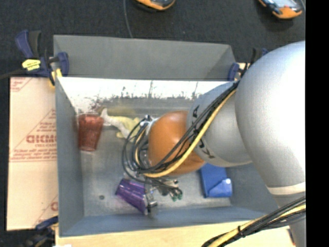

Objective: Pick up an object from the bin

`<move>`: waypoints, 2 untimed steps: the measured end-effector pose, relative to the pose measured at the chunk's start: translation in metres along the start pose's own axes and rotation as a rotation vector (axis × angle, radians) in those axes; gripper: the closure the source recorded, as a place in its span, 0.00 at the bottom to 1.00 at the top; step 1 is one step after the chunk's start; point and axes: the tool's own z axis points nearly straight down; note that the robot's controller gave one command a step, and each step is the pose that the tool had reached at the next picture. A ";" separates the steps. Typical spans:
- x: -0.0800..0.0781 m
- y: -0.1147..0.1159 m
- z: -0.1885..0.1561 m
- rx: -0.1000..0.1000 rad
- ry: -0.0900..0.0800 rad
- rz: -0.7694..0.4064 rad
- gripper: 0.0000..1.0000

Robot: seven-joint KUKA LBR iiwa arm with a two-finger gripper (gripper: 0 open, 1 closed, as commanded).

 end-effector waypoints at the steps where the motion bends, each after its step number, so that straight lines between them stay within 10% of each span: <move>1: -0.008 0.022 0.003 -0.001 -0.005 0.022 0.00; 2: -0.048 0.023 0.005 0.001 -0.006 -0.172 1.00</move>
Offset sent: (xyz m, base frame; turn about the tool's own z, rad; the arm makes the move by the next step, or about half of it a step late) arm 0.0345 0.0384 -0.0076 -0.1723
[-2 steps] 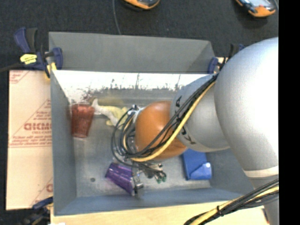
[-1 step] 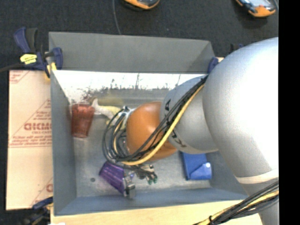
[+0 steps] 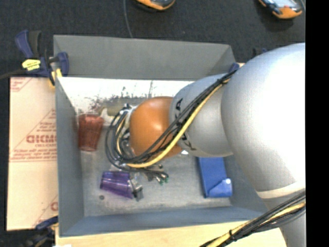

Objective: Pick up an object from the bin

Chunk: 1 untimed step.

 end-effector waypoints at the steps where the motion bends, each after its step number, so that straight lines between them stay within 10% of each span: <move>1: 0.000 0.001 0.001 -0.002 -0.001 0.000 0.00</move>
Offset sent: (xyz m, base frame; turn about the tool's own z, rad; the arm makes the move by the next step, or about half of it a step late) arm 0.0000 0.0000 0.0000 0.0000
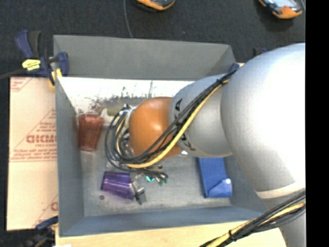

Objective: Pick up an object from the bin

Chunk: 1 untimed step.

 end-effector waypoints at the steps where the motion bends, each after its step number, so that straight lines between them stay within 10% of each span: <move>1: 0.000 -0.001 0.000 0.002 0.000 0.000 1.00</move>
Offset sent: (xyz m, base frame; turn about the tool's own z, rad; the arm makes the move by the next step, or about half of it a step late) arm 0.0000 0.0000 0.0000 0.0000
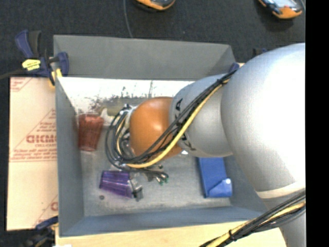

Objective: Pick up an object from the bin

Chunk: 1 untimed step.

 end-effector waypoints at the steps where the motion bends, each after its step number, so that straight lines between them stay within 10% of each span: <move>1: 0.000 0.000 -0.001 0.000 0.000 0.000 1.00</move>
Offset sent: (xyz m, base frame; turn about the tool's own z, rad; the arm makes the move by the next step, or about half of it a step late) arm -0.0062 0.0022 0.1239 -0.0298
